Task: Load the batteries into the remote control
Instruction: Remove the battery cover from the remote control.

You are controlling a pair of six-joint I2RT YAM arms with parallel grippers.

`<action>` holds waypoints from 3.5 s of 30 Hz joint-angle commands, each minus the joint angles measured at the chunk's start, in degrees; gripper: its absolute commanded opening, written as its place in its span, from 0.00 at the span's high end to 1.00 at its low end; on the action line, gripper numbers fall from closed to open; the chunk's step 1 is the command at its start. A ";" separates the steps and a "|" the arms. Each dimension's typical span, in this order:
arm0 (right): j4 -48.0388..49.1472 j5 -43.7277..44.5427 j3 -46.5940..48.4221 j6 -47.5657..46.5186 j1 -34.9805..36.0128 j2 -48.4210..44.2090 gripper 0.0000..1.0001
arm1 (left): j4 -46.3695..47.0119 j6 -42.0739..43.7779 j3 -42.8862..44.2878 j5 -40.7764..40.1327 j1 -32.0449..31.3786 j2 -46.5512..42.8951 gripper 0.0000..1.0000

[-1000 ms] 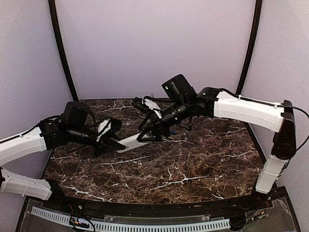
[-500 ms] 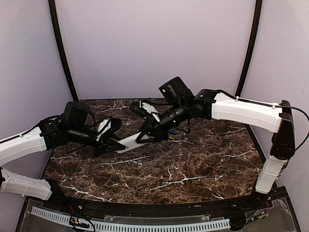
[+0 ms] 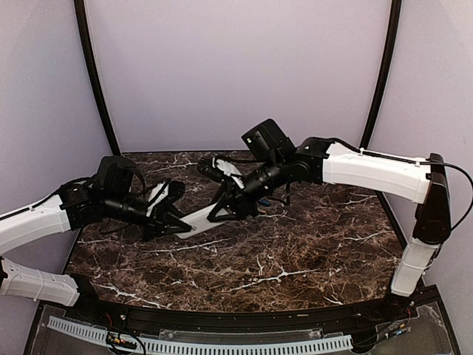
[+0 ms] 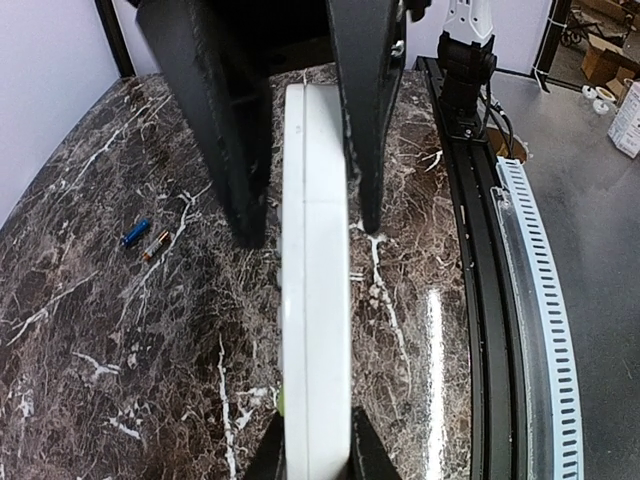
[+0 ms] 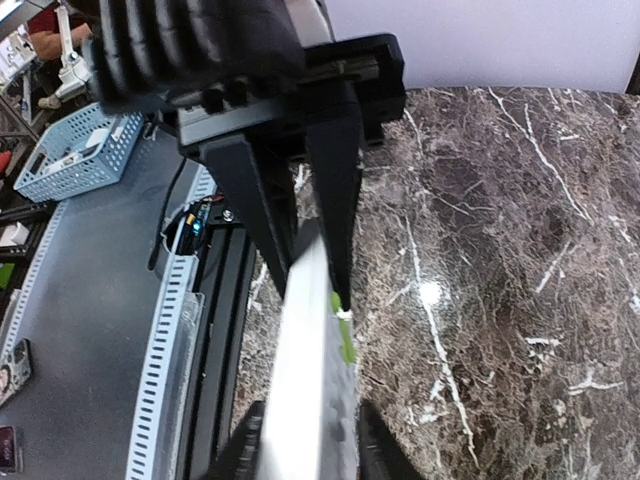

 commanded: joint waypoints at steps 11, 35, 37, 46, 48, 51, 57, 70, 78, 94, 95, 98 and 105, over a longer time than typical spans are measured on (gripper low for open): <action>1.33 2.69 -3.40 3.37 -0.22 -2.20 0.80 | 4.22 2.67 -0.62 3.43 -0.22 -2.78 1.00; 1.21 -1.47 2.23 12.71 -1.19 0.32 1.00 | 5.52 5.64 -1.11 -4.66 -0.22 -2.04 0.26; 2.35 -3.45 2.45 17.32 -2.01 0.44 1.00 | 8.66 6.32 -3.53 -7.16 -0.30 -3.88 0.17; 13.20 -8.28 -1.91 40.00 -4.90 2.36 1.00 | 25.54 12.80 -12.62 -17.28 -0.44 -12.34 0.01; 14.71 -8.51 -2.41 41.90 -4.75 3.32 1.00 | 24.46 13.77 -11.88 -19.27 -0.48 -11.05 0.01; 16.59 -9.12 -2.69 43.11 -4.62 4.27 1.00 | 24.25 14.74 -10.93 -20.85 -0.57 -8.94 0.01; 19.84 -11.59 -2.52 45.32 -4.04 5.27 1.00 | 23.11 16.88 -9.79 -19.26 -0.66 -5.42 0.02; 21.19 -12.04 -3.96 46.06 -3.69 6.17 1.00 | 23.59 14.27 -9.27 -15.97 -0.75 -3.75 0.54; 18.56 -5.51 -5.31 44.36 -4.74 4.77 0.52 | 19.46 13.60 -8.56 -15.51 -0.75 -5.14 1.00; 18.56 -2.03 -10.11 40.89 -5.93 5.75 0.82 | 15.76 13.68 -8.93 -14.86 -0.92 -6.06 1.00; 18.86 -2.61 -10.83 40.79 -6.12 5.34 0.82 | 15.64 13.73 -9.00 -15.18 -0.92 -6.01 1.00; 19.50 -4.12 -12.40 40.76 -6.61 4.68 0.84 | 15.52 13.77 -9.14 -15.99 -0.92 -5.65 1.00; 18.38 -6.93 -15.14 38.59 -7.95 2.56 0.81 | 15.54 14.41 -9.08 -17.05 -0.93 -5.22 1.00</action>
